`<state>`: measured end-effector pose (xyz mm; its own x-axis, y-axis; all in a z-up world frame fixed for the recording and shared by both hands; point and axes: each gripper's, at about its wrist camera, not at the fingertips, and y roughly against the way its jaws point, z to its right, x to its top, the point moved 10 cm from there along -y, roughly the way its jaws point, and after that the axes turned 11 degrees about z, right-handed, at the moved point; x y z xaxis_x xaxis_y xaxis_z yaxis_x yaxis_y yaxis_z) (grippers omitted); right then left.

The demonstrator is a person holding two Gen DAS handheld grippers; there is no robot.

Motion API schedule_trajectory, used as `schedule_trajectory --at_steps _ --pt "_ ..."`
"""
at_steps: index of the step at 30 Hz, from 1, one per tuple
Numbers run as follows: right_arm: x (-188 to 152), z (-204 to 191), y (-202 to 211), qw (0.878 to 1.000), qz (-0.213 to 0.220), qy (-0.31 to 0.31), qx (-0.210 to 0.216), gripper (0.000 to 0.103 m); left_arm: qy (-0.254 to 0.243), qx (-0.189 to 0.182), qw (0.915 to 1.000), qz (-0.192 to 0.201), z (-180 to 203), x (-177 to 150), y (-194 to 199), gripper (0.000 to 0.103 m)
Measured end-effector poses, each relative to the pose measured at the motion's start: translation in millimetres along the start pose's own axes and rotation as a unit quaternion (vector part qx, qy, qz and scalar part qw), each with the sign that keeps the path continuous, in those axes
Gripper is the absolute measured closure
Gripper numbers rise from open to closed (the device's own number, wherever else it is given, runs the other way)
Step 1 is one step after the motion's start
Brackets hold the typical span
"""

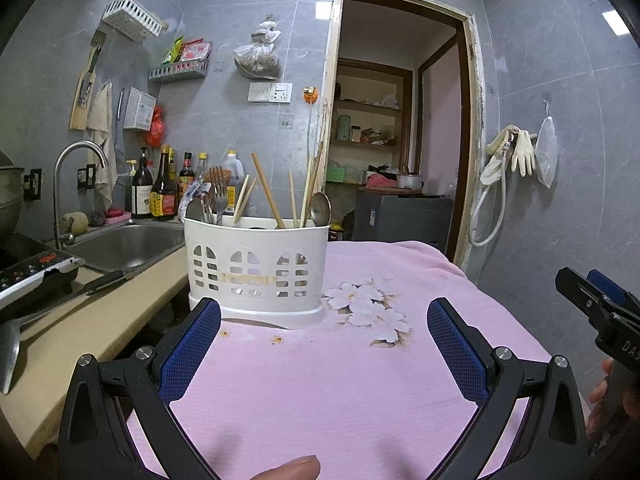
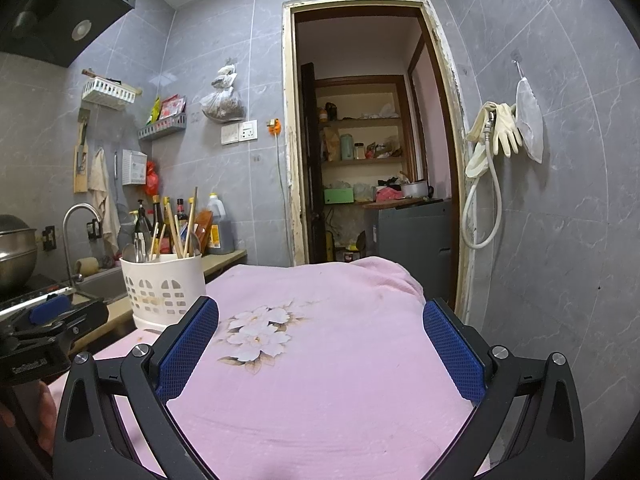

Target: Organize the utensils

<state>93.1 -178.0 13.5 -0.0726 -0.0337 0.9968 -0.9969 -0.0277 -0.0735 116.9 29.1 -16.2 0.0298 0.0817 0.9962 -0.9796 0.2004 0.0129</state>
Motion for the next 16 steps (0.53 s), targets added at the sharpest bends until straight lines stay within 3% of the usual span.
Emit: schedule_trajectory --at_steps 16 --pt "-5.2 -3.7 -0.6 1.0 -0.006 -0.001 0.003 0.0 -0.009 0.007 0.9999 -0.003 -2.7 -4.2 -3.3 0.002"
